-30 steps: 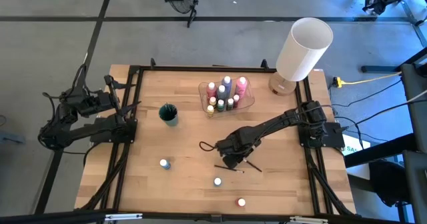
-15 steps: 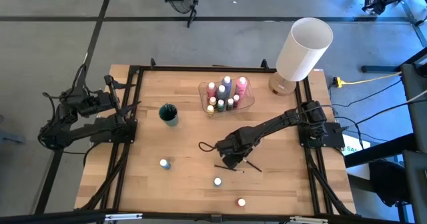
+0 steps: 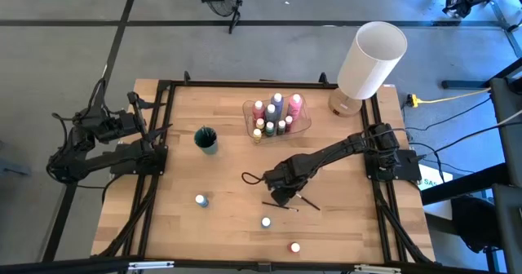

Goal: Pick & Place Paint Supplies
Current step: Put the black paint brush into the green cup

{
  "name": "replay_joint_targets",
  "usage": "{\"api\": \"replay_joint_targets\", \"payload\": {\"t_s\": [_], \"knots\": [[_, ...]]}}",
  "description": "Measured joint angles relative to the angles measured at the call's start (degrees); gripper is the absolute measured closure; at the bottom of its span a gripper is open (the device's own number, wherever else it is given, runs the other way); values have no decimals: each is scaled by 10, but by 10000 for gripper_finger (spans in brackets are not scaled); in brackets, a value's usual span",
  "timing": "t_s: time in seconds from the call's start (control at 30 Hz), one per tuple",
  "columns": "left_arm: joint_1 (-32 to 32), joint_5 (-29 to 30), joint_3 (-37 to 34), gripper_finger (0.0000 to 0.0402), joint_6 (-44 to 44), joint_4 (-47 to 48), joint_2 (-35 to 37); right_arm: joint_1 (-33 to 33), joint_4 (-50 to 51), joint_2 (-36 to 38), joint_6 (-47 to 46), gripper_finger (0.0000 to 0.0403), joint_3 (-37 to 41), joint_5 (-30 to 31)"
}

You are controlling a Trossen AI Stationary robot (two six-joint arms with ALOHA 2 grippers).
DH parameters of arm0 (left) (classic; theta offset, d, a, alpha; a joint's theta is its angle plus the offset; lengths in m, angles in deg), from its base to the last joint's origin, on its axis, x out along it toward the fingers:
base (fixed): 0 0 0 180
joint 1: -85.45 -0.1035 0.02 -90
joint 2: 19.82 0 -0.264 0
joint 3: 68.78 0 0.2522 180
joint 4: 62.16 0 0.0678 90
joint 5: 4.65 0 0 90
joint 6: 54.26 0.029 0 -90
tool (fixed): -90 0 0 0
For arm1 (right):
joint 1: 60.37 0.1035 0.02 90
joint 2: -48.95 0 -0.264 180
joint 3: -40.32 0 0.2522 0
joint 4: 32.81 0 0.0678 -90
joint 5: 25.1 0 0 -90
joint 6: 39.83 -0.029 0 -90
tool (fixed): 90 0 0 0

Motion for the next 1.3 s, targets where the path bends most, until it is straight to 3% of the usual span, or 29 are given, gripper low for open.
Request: {"api": "replay_joint_targets", "payload": {"t_s": [0.57, 0.97, 1.3], "knots": [[0, 0, 0, 93, 0, 0, 0, -1, 8, 0, -18, 395, 0, -13], [0, 0, 0, 93, -5, 0, 0, 4, 41, -6, -25, 401, -30, -12], [0, -5, 0, 93, -5, 0, 0, 22, 243, -6, -30, 402, -184, 40]]}}
